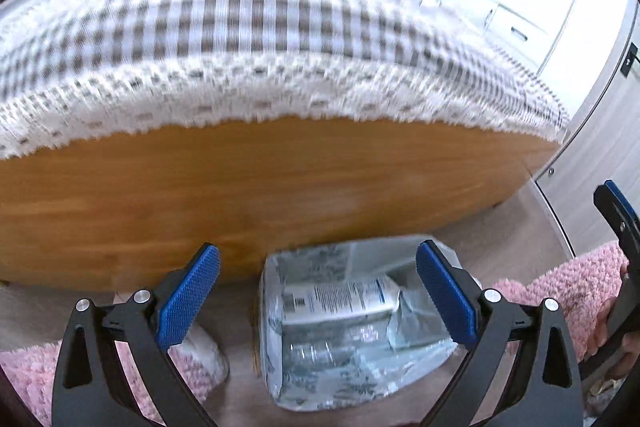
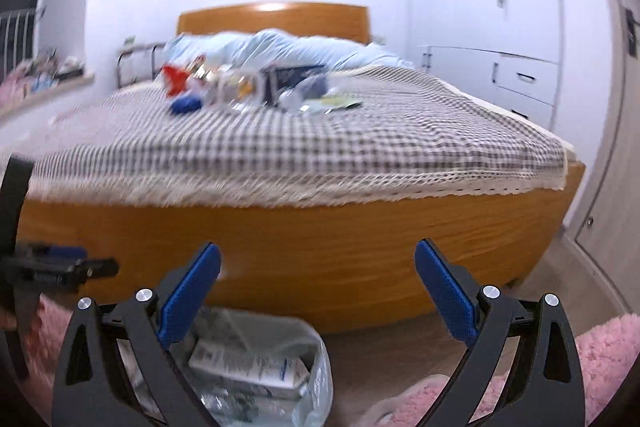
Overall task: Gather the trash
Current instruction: 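Move the left tool to the clear plastic bottle while the right tool approaches the dark blue box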
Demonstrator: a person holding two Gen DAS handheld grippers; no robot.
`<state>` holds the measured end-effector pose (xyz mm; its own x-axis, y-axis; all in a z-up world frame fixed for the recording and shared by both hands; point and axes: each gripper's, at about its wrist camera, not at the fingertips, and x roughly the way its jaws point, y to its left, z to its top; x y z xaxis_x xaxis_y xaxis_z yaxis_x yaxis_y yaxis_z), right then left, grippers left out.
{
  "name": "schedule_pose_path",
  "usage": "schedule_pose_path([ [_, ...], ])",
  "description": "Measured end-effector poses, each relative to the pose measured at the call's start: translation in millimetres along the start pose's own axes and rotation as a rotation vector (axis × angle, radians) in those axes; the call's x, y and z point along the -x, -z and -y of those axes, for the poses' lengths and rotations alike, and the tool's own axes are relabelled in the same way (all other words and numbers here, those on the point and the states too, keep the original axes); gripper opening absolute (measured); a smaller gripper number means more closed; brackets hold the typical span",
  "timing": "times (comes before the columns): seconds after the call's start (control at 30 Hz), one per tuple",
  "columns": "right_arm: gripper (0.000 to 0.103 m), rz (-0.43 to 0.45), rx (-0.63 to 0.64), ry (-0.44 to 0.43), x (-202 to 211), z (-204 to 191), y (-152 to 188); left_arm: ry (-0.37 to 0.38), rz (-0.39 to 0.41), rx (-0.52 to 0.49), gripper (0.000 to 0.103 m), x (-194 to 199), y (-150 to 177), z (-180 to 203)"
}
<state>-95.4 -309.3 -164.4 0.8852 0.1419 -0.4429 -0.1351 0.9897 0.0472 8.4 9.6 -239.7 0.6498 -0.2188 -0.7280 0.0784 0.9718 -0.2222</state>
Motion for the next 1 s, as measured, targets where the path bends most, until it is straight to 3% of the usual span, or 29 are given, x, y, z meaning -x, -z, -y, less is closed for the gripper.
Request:
schedule_pose_path([
  [0.13, 0.094, -0.013, -0.064, -0.034, -3, 8, -1, -0.001, 0.078, -0.028, 0.095, 15, -5, 8],
  [0.43, 0.094, 0.128, 0.021, 0.039, 5, 7, -22, 0.011, 0.139, -0.116, 0.095, 28, -26, 37],
  [0.73, 0.094, 0.240, 0.051, 0.093, -12, 25, -82, -0.035, 0.217, -0.192, 0.095, 22, -70, 73],
  [1.0, 0.094, 0.268, 0.039, 0.111, -48, 38, -134, -0.108, 0.233, -0.228, 0.095, -4, -119, 110],
])
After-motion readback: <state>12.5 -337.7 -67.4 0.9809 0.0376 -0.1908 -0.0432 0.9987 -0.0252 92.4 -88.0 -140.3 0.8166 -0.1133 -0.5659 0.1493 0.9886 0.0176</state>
